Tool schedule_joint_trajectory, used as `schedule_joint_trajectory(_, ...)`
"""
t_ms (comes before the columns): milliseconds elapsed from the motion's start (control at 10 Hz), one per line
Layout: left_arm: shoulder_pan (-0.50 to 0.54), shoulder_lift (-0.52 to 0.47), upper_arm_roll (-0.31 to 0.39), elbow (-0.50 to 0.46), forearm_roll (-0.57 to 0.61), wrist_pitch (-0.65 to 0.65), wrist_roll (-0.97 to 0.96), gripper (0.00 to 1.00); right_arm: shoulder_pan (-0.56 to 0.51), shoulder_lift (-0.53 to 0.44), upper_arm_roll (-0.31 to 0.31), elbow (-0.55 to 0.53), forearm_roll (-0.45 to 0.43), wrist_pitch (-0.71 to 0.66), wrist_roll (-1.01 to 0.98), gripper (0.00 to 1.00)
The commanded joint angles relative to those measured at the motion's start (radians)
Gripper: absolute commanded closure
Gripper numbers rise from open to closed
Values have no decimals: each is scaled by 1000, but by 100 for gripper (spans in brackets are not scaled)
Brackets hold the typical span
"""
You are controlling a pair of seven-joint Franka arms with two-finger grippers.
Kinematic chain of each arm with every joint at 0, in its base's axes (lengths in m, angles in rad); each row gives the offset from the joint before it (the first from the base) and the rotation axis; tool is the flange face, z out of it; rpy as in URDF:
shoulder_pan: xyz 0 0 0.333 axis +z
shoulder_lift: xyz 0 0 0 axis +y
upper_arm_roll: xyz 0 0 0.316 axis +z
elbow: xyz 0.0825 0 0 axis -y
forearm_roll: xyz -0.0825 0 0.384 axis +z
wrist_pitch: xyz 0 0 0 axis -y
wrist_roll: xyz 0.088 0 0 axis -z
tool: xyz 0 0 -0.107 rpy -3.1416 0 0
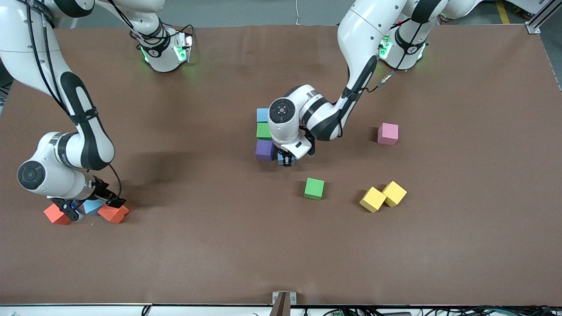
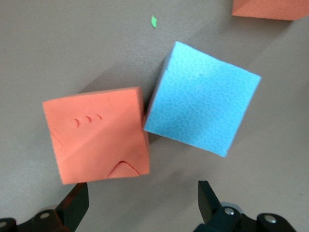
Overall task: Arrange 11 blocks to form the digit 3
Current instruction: 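Carry the light blue cube to center with the left gripper while the right grasps blue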
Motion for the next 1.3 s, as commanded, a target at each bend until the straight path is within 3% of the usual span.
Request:
schedule_joint_trajectory(0,-27,28,7,30,9,-16,-28,95,-13,6,16,4,12,13,10,0)
schedule_joint_trajectory(299,-36,29,9,30,11,-16,-34,95,-5,24,19,10,25,79,10,0)
schedule_joint_trajectory(1198,-56,38,13,33,12,-9,-47,95,1,64,19,77,27,91,18,0)
